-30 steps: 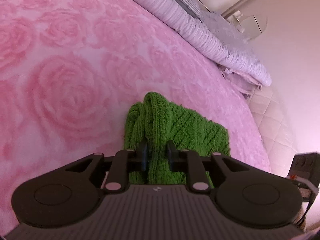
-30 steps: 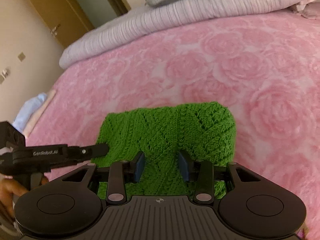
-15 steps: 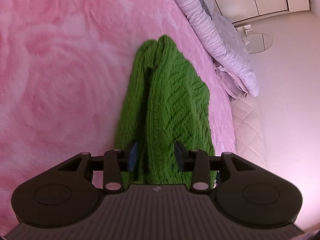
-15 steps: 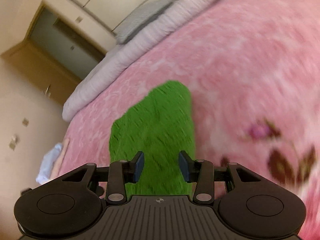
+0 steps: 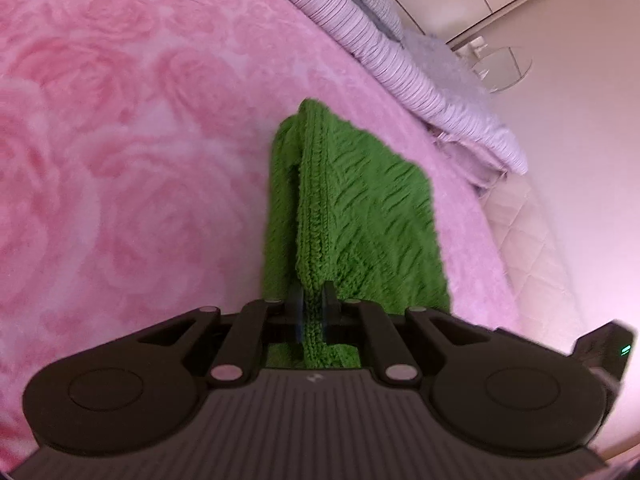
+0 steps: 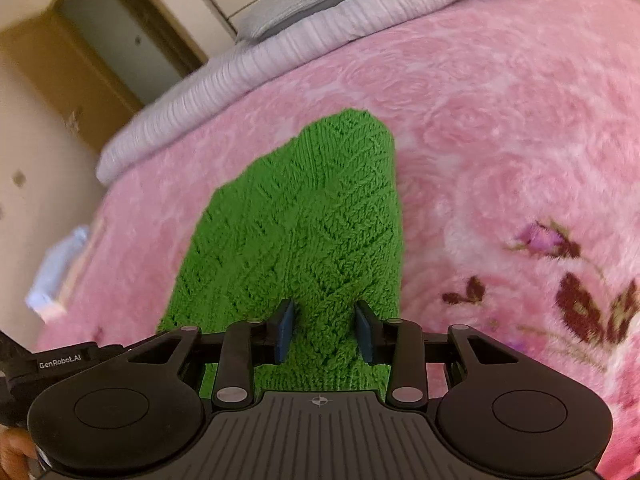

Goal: Fold clothes

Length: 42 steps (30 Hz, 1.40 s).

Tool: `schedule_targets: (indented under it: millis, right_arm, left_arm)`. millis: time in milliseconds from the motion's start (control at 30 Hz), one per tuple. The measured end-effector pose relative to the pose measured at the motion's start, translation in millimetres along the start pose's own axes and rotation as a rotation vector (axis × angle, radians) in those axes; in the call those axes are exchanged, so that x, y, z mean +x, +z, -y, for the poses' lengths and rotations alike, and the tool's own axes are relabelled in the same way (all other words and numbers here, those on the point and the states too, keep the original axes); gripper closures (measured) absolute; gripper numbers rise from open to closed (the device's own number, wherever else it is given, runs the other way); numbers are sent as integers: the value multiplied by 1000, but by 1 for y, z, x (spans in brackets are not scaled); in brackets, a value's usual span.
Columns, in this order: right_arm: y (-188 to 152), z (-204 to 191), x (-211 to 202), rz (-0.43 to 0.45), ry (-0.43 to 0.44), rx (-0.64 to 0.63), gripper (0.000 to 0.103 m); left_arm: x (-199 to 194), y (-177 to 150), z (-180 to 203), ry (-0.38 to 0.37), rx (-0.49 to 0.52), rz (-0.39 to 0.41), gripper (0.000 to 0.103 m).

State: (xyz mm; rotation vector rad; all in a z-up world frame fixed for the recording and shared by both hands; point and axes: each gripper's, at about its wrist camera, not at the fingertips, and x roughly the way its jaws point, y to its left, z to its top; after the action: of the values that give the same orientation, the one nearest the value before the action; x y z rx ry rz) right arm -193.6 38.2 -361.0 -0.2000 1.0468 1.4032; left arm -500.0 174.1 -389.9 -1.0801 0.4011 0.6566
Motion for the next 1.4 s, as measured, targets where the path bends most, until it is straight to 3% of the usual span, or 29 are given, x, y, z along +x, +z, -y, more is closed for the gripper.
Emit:
schedule_targets:
  millis: [400,1200,1400]
  right_arm:
    - [-17,-10,17,-43,-66,-125,66]
    - [-21,-11,11,-6,-69,-118,66]
    - [-15,7,-15,59,-6,-55,65]
  left_arm:
    - [9,-13,-6,56,34,-4,97]
    - [13,-9,6,107,78,-21,94]
    - [-12,-6,29,155,166,42,96]
